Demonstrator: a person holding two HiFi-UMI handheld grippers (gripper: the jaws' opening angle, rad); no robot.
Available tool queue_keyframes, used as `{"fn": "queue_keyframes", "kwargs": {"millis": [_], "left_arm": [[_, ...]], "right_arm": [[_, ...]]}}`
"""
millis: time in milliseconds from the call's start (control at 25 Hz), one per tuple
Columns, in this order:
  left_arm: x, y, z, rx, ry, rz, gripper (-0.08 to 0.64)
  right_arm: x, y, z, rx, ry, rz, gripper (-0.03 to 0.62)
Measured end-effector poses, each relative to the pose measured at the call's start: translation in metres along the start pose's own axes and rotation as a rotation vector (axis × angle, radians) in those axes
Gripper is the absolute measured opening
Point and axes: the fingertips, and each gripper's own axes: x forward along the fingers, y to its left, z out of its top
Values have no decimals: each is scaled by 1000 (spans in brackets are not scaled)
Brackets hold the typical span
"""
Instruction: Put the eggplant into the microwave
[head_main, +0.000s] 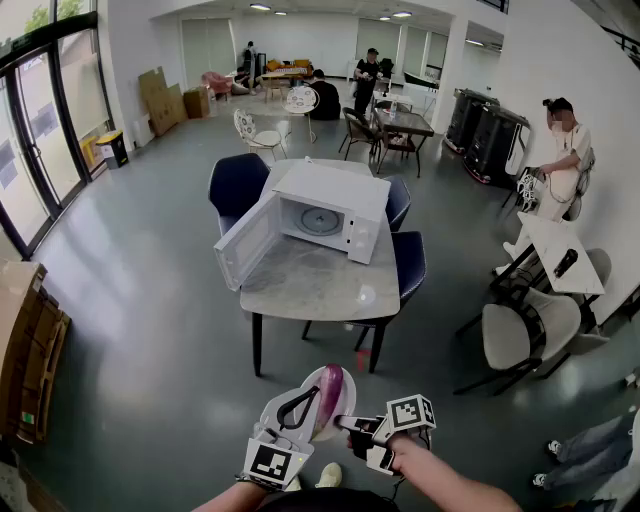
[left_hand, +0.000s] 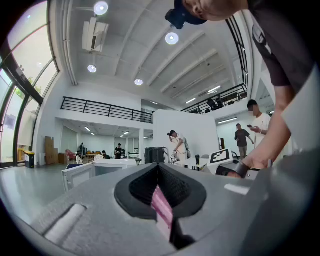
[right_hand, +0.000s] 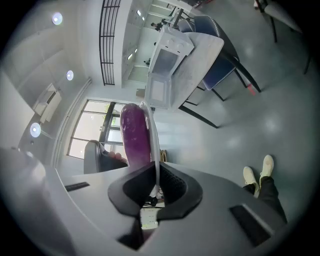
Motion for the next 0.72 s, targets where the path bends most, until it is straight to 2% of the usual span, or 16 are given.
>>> {"fn": "queue_keyframes", "kwargs": {"millis": [600,720], "left_arm": [[5,-3,-4,7,10,-6,5],[5,0,-7,-23,24,2,6]], "right_arm": [[-5,0,3,5,-2,1,18],[-7,3,6,-13,-18,-3,18]]}}
